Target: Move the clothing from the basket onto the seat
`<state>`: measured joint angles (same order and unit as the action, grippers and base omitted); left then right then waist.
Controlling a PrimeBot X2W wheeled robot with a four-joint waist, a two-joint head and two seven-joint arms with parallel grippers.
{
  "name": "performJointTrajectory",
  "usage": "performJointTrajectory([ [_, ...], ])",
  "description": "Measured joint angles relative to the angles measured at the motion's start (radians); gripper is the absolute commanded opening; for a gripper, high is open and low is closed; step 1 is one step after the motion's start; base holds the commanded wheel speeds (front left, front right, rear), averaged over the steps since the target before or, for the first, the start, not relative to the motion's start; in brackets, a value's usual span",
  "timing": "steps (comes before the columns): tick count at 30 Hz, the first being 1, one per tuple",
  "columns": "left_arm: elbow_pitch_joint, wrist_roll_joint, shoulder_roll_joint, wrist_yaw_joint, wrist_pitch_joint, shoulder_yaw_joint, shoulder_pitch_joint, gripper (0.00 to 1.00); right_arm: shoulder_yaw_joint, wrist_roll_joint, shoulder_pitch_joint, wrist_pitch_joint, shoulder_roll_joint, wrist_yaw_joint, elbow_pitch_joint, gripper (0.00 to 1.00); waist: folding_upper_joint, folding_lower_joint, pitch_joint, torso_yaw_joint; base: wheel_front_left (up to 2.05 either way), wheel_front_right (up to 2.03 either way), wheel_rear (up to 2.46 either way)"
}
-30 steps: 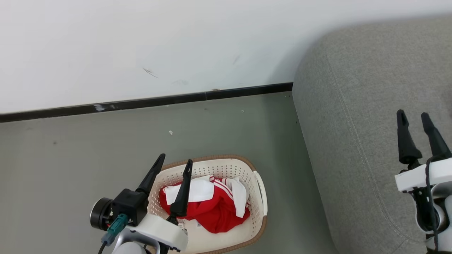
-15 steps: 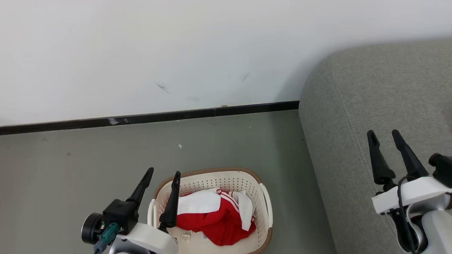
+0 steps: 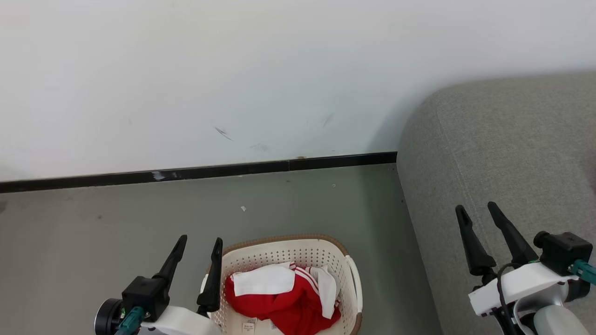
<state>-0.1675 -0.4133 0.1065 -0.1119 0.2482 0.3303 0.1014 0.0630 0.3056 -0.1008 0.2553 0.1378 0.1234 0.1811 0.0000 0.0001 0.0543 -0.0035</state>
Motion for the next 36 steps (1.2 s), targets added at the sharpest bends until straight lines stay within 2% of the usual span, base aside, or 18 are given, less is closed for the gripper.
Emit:
performJointTrajectory([
  [17,-0.007,0.000,-0.002,0.002,0.000,-0.033,-0.053,1.00,0.016,-0.038,0.060,0.000,-0.020,0.000,-0.015,1.00,0.0000,0.0000,-0.046,0.003,0.00,0.00,0.00],
  [36,0.005,0.011,-0.006,0.011,0.000,-0.047,-0.069,1.00,0.016,-0.043,0.077,0.000,-0.032,0.000,-0.036,1.00,0.0000,0.0000,-0.045,-0.004,0.00,0.00,0.00],
])
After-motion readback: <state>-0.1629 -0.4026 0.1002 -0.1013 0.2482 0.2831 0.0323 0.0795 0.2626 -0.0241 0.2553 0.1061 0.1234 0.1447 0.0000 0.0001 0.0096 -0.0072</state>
